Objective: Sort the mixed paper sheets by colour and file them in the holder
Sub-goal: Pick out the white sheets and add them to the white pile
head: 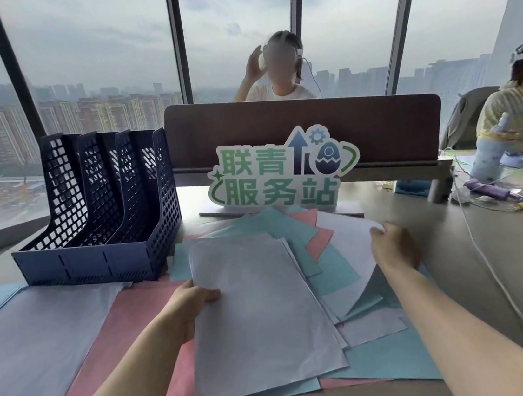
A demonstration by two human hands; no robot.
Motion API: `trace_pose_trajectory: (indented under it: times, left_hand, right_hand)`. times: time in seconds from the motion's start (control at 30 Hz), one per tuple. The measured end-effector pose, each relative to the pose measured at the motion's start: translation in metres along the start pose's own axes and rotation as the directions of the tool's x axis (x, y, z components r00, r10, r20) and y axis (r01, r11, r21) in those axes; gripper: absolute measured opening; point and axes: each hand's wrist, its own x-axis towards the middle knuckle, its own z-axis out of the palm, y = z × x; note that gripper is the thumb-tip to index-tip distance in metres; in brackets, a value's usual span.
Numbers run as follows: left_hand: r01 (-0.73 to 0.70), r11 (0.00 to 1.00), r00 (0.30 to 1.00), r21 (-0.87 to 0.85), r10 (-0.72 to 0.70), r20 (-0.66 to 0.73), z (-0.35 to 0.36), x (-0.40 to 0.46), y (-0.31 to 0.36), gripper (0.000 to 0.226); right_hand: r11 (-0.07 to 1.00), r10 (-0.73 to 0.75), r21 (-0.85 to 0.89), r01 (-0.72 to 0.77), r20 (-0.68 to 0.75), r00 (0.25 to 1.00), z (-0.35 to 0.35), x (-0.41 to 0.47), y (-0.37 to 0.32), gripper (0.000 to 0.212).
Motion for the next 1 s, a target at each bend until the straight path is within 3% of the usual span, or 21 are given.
trace_pose_trajectory:
  times: [0.13, 0.2, 0.3, 0.4, 0.5, 0.6, 0.7, 0.8, 0.87, 0.93, 1.0]
  left_hand:
    - [-0.002, 1.0, 1.0, 0.007, 0.002, 0.002, -0.002, 0.001, -0.001, 0.038]
    - [-0.004, 1.0, 1.0, 0.0, 0.004, 0.007, -0.003, 0.003, -0.002, 0.039]
    - [0.004, 1.0, 1.0, -0.006, -0.004, 0.001, -0.004, 0.002, -0.002, 0.035]
    - [0.001, 1.0, 1.0, -0.02, -0.001, 0.002, -0.004, 0.002, -0.002, 0.034]
    - [-0.012, 1.0, 1.0, -0.014, 0.012, -0.026, -0.002, -0.002, -0.001, 0.028]
    - [-0.022, 0.999, 0.998, -0.039, 0.02, -0.06, -0.002, -0.004, -0.002, 0.02]
    - [0.024, 0.986, 0.998, -0.163, -0.033, -0.054, -0.004, -0.002, -0.004, 0.042]
    - [0.029, 0.974, 0.999, -0.225, -0.023, 0.027, -0.003, -0.002, -0.001, 0.059]
    - [0.015, 0.969, 0.996, -0.246, 0.008, 0.092, -0.002, 0.001, -0.001, 0.07]
    - [0.026, 0.976, 0.997, -0.215, -0.011, 0.07, -0.004, 0.003, -0.002, 0.084]
    - [0.035, 0.977, 0.996, -0.209, -0.018, 0.083, -0.006, 0.006, -0.002, 0.078]
  right_hand:
    - [0.975, -0.147, 0.11, 0.195, -0.347, 0.926, -0.023, 0.002, -0.029, 0.028]
    - [0.935, -0.266, 0.106, 0.338, -0.417, 0.869, -0.039, 0.004, -0.048, 0.026]
    - [0.817, -0.492, 0.012, 0.576, -0.507, 0.708, -0.065, -0.001, -0.085, 0.024]
    - [0.746, -0.473, 0.09, 0.66, -0.627, 0.619, -0.09, -0.013, -0.119, 0.023]
    - [0.779, -0.342, 0.241, 0.579, -0.611, 0.714, -0.092, -0.015, -0.13, 0.027]
    - [0.836, -0.282, 0.316, 0.448, -0.452, 0.846, -0.062, -0.027, -0.116, 0.018]
    - [0.917, -0.145, 0.331, 0.222, -0.242, 0.959, -0.016, -0.055, -0.088, 0.019]
    - [0.925, -0.045, 0.372, 0.085, -0.114, 0.992, 0.018, -0.084, -0.064, 0.023]
    - [0.92, -0.001, 0.392, 0.022, -0.055, 0.998, 0.03, -0.098, -0.056, 0.011]
    - [0.917, 0.019, 0.398, -0.015, -0.007, 1.0, 0.036, -0.105, -0.052, 0.004]
    - [0.923, 0.006, 0.384, -0.023, 0.047, 0.999, 0.039, -0.104, -0.048, 0.005]
